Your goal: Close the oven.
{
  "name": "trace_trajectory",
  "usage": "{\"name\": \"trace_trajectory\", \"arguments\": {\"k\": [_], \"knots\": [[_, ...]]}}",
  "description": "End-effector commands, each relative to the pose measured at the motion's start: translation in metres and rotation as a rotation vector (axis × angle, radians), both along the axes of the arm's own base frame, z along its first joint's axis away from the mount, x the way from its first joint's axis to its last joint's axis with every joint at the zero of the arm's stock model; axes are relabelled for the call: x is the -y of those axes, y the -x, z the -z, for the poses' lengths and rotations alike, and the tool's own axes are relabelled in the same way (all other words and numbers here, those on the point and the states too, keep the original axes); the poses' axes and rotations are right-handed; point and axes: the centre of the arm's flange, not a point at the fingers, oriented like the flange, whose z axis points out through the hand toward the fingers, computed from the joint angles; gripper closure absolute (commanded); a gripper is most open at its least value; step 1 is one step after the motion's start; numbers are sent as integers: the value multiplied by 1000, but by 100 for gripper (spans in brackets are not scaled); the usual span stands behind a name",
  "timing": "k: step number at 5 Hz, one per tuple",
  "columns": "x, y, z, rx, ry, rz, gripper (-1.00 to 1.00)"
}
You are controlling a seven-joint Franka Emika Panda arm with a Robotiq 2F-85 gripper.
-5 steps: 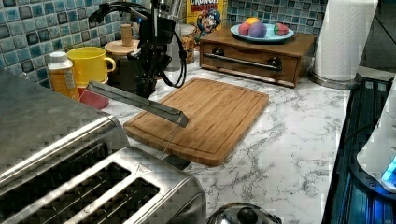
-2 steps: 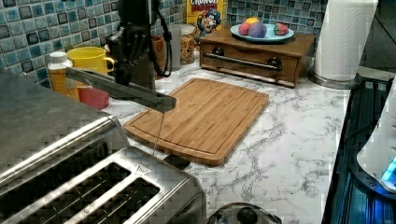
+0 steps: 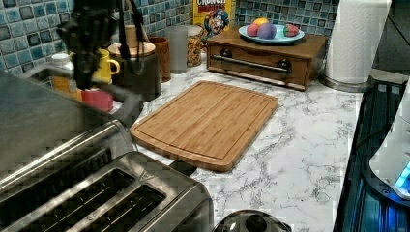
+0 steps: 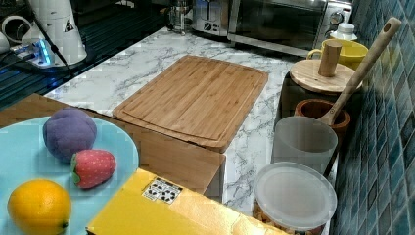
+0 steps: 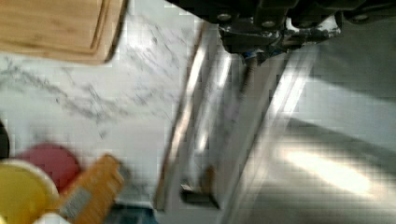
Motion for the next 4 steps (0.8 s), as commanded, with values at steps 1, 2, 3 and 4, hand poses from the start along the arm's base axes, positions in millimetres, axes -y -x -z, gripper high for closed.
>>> {"name": "trace_trajectory", "arguments": {"k": [1,2,3,4], "knots": [[-25,-21,-78,87,-28,240,100],[-26,-21,-78,87,-28,240,100],[-26,-21,-78,87,-28,240,100],[-25,-21,-78,87,-28,240,100]]}}
